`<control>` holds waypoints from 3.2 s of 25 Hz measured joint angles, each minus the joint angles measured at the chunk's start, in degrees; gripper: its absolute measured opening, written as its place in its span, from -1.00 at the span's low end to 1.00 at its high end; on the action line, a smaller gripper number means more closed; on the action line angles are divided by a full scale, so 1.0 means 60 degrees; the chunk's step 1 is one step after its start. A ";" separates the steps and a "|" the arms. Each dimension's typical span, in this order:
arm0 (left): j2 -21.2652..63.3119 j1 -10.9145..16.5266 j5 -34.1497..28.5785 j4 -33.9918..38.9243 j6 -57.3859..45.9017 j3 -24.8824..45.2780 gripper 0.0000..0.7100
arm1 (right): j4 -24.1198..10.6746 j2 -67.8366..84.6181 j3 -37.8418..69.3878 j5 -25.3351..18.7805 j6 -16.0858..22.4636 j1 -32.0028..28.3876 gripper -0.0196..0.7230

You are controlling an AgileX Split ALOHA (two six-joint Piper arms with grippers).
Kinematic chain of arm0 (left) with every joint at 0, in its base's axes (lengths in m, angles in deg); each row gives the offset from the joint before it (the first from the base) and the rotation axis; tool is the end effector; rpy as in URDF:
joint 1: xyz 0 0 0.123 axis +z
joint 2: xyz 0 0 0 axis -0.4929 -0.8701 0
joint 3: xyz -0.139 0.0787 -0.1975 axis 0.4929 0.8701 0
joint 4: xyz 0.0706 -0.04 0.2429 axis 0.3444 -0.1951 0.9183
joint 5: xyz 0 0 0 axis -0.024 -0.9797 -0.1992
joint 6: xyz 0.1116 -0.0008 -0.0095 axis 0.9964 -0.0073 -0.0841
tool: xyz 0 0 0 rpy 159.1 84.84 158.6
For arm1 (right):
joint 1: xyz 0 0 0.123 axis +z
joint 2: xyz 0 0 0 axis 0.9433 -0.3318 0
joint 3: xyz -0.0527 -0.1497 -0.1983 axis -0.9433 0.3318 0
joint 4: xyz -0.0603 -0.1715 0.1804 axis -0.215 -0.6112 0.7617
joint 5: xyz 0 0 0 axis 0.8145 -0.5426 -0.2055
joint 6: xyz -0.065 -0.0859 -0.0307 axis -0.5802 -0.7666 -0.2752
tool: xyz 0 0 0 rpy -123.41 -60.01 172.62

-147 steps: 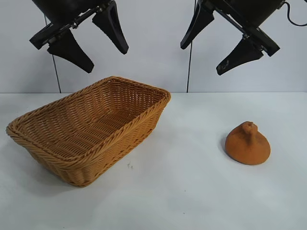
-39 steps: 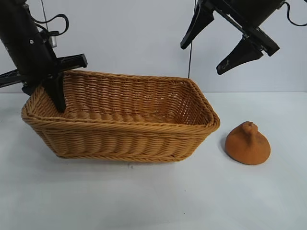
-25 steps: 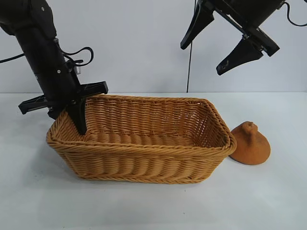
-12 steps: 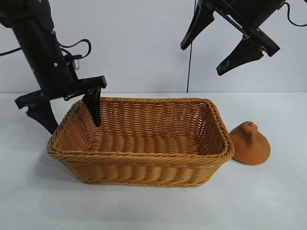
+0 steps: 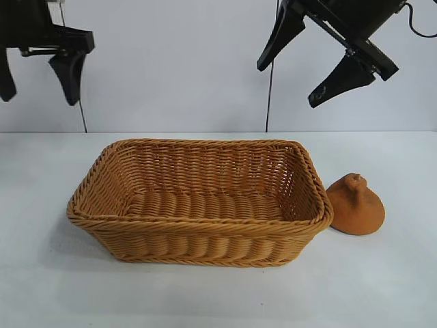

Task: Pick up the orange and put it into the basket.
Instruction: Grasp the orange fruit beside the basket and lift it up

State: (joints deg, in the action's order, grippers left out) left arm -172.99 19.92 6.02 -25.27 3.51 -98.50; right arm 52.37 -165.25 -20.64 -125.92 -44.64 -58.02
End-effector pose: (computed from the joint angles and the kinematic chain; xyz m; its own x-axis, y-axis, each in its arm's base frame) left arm 0.4124 -0.0608 0.2168 -0.9660 0.0868 -0.2437 0.0744 0.9955 0.0593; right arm 0.3717 0.1377 0.2221 -0.9622 -0.0158 -0.2717 -0.1587 0.8438 0.5127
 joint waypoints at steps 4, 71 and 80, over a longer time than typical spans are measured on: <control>0.0000 0.0709 -0.0155 0.0161 0.0470 0.0000 0.74 | -0.0019 0.0000 0.0000 -0.0009 0.0000 0.0000 0.58; 1.8915 0.1037 0.1233 -0.0984 0.0827 1.1939 0.73 | -0.4793 -0.1526 -0.1296 -0.1225 0.1910 -0.0632 0.58; 1.8915 0.1037 0.1233 -0.0984 0.0834 1.1939 0.73 | -0.4009 -0.3604 -0.1304 -0.0713 0.1696 -0.0644 0.58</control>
State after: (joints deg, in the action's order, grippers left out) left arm -59.50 26.14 13.42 -31.17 8.51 -26.86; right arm 28.31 -186.87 -28.46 -130.20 -34.46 -61.88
